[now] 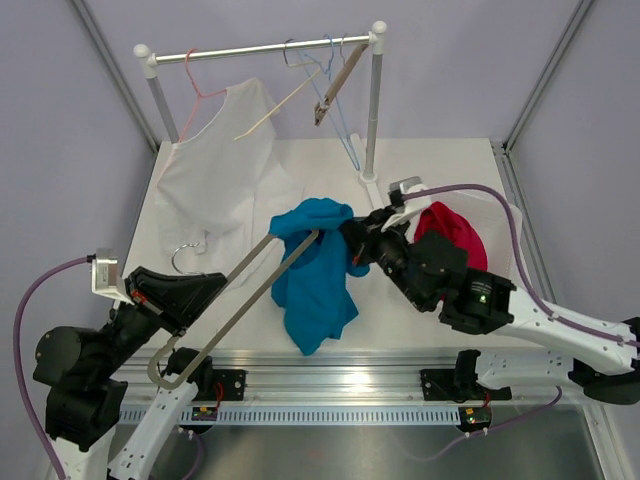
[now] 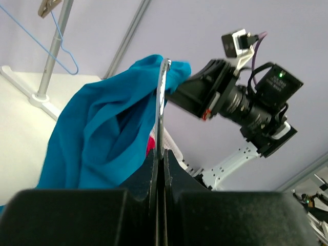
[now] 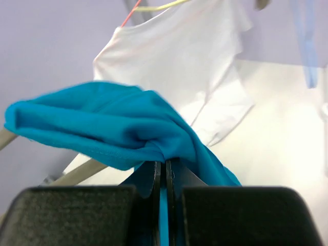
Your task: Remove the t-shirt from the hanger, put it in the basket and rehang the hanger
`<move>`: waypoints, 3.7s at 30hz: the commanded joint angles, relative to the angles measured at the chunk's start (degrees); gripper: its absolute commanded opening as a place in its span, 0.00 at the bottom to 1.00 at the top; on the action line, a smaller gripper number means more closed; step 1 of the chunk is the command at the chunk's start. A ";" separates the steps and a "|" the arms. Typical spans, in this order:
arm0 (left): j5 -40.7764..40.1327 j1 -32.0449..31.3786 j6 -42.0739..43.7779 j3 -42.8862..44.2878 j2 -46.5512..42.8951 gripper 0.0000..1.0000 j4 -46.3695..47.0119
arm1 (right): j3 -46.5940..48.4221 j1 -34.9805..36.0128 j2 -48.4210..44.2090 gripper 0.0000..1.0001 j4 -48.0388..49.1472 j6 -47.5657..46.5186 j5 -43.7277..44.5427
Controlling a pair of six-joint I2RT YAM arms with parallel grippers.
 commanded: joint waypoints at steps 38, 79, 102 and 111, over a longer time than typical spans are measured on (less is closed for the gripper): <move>-2.04 -3.55 15.65 -4.18 -3.56 0.00 -3.85 | 39.27 -45.05 11.55 0.00 -0.38 -33.71 8.37; -2.74 -3.64 13.99 -4.01 -1.19 0.00 -3.68 | 9.53 -58.63 0.12 0.00 3.92 -16.28 0.97; -7.92 -3.64 10.56 -5.06 1.97 0.00 -2.45 | -41.48 -61.81 -20.00 0.29 -0.38 25.39 -11.51; -16.79 -3.64 7.57 -9.98 3.38 0.00 -2.53 | -26.29 -61.81 -30.55 0.74 -17.16 16.07 -22.13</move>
